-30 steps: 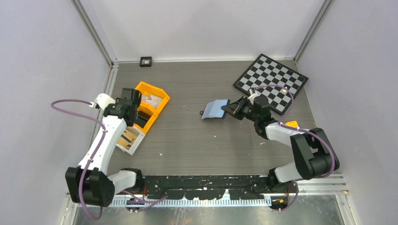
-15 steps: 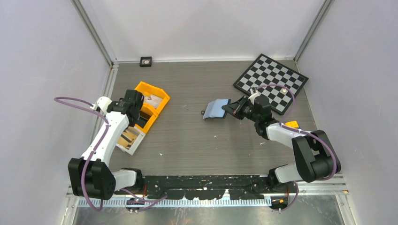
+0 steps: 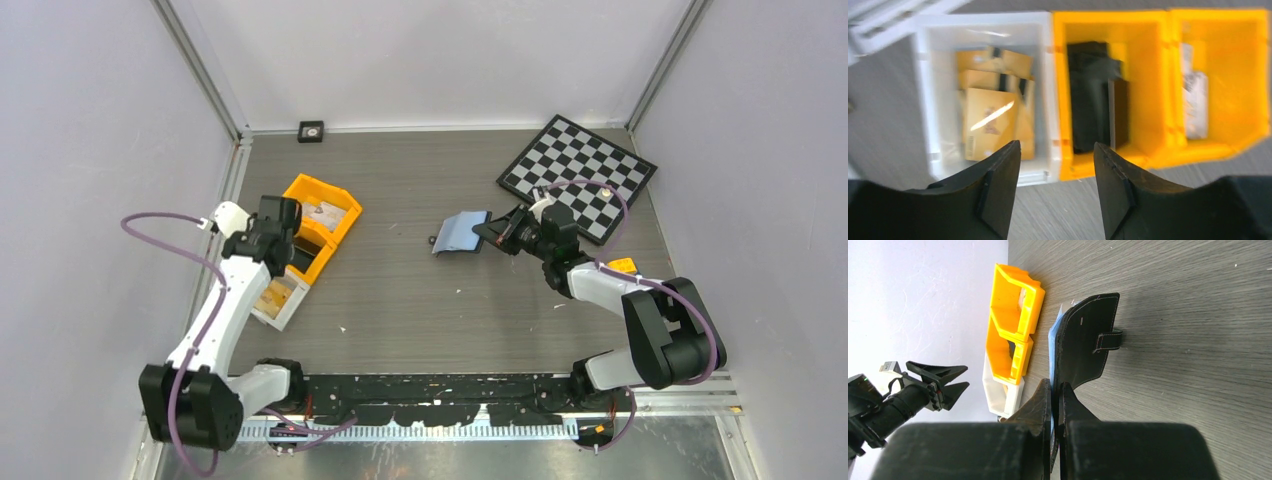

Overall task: Take the credit cards out of the card holder
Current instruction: Place the credit card in the storage box, then place the card holder at the center of the board.

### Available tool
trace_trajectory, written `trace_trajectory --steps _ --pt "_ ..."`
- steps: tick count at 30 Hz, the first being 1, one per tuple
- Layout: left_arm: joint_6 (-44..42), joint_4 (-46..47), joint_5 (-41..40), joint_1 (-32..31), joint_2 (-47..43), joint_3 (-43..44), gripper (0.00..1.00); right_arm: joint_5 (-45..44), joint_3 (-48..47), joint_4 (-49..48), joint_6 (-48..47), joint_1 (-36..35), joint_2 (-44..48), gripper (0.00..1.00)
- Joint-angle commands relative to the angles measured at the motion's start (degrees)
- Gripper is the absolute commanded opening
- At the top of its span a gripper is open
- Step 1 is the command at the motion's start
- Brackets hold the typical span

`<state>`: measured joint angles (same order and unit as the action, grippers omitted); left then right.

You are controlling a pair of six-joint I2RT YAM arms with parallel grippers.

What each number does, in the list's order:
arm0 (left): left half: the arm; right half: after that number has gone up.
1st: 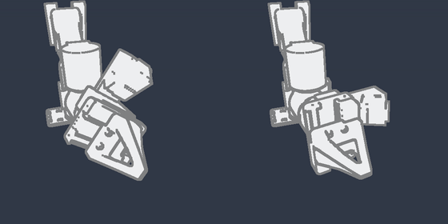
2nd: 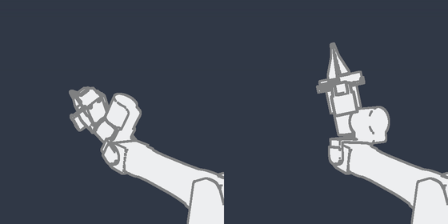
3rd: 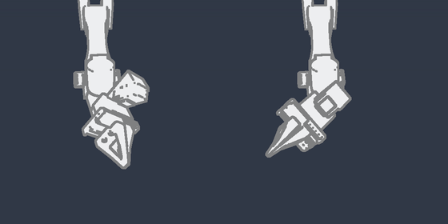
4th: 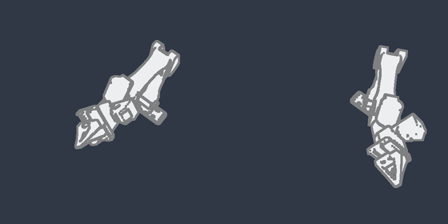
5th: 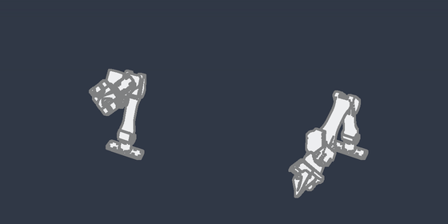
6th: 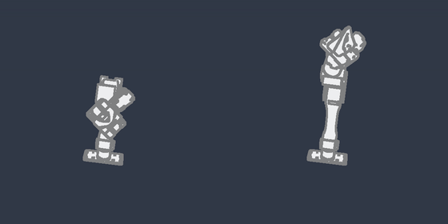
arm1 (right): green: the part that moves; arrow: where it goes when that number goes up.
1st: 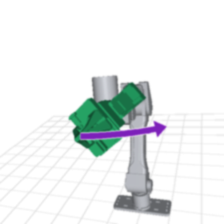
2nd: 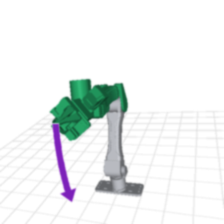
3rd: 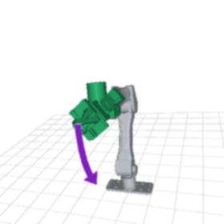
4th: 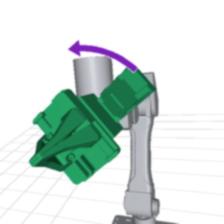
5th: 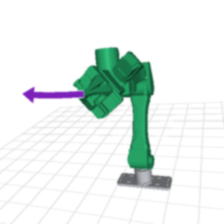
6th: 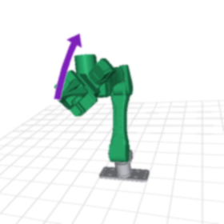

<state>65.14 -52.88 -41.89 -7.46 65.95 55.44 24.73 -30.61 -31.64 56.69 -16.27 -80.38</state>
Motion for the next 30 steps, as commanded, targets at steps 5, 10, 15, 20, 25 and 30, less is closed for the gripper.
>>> trace_trajectory --steps 5,10,15,20,25,30 --pt "-23.21 50.79 43.48 -0.21 -15.36 -19.72 0.64 4.48 -2.77 -7.91 1.88 0.08 -2.52 0.0" --pt "-19.99 73.12 66.06 -0.27 -9.69 -24.69 0.63 8.18 -3.77 -12.74 4.09 -0.28 -6.15 0.01" --pt "-14.06 85.32 78.14 -1.33 3.5 -22.77 0.63 9.68 -4.6 -14.12 4.2 -0.73 -7.91 0.0" --pt "-12.88 90.59 82.6 -6.55 12.17 -19.9 0.59 9.9 -4.96 -14.05 4.02 -0.8 -8.35 0.01" --pt "-20.01 81.46 77.38 -13.97 16.13 -15.42 0.59 7.38 -7.96 -3.34 0.82 -0.85 -10.66 0.01" --pt "-20.85 80.83 77.46 -16.03 21.68 -13.0 0.58 4.38 -12.29 8.01 -2.97 -0.81 -14.72 0.01"
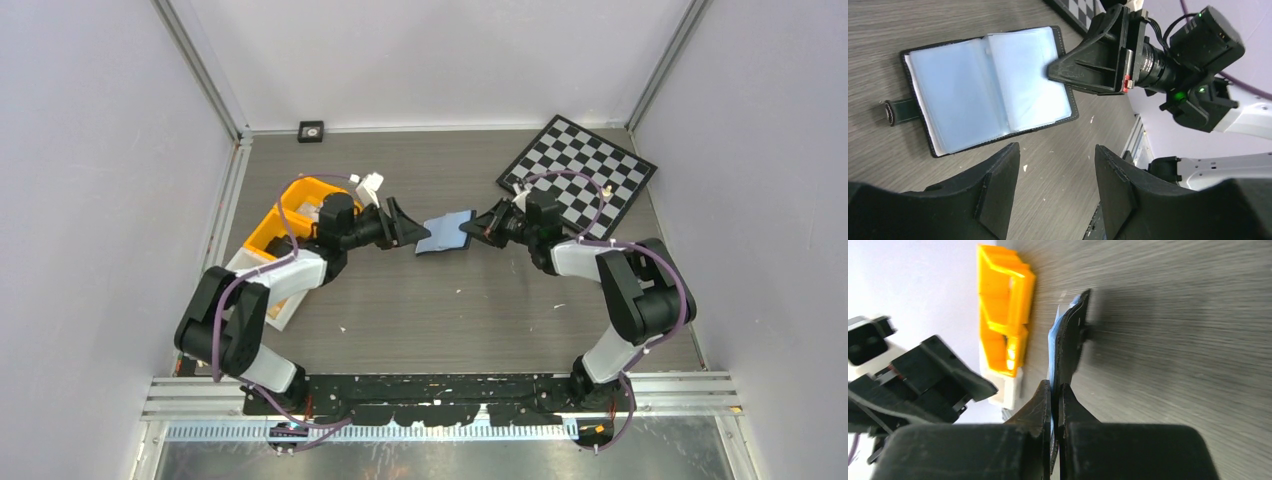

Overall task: Take the credit cards out of the card holder
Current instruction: Place the card holder at the center of the board.

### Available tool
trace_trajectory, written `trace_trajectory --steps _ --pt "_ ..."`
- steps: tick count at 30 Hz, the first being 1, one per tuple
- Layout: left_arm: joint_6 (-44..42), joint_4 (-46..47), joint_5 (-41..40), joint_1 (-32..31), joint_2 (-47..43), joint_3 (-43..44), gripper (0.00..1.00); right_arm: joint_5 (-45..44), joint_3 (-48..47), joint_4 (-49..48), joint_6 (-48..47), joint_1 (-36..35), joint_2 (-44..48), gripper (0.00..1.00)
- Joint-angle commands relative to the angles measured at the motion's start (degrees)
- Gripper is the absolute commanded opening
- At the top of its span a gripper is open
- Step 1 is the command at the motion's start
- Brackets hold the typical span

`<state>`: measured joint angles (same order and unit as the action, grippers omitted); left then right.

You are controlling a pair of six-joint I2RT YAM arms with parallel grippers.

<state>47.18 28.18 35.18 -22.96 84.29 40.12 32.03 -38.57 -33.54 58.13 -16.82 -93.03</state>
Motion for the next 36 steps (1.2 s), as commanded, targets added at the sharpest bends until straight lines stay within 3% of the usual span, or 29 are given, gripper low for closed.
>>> trace_trajectory --steps 1,3,7,10,15,22,29,36 --pt "-3.3 -0.35 0.39 -0.66 4.37 2.7 0.58 -4.08 -5.2 12.77 -5.64 -0.27 -2.22 0.01" --pt "-5.49 -3.03 0.03 -1.33 6.38 4.78 0.55 -5.78 -6.27 16.64 -7.44 -0.29 -1.88 0.04" --pt "-10.85 -9.72 -3.6 -3.8 10.05 8.93 0.56 -6.72 -6.16 17.81 -7.95 -0.28 -0.83 0.24" --pt "-9.55 -8.36 -2.81 -4.28 13.17 9.7 0.57 -6.55 -5.88 17.73 -7.65 -0.27 -0.34 0.37" --pt "-6.29 -5.39 -1.36 -4.59 15.47 9.5 0.56 -5.78 -5.08 15.83 -6.5 -0.29 -0.19 0.48" --pt "-6.96 -6.77 -4.75 -5.01 17.73 10.17 0.52 -4.47 -3.88 12.97 -5.28 -0.39 1.17 0.45" --pt "-8.84 -10.47 -7.09 -6.2 18.94 12.02 0.51 -4.11 -3.75 12.26 -5.09 -0.58 1.2 0.19" --pt "-9.4 -12.0 -6.99 -6.22 21.03 13.76 0.51 -4.11 -4.81 14.0 -5.78 -0.69 -0.28 0.08"
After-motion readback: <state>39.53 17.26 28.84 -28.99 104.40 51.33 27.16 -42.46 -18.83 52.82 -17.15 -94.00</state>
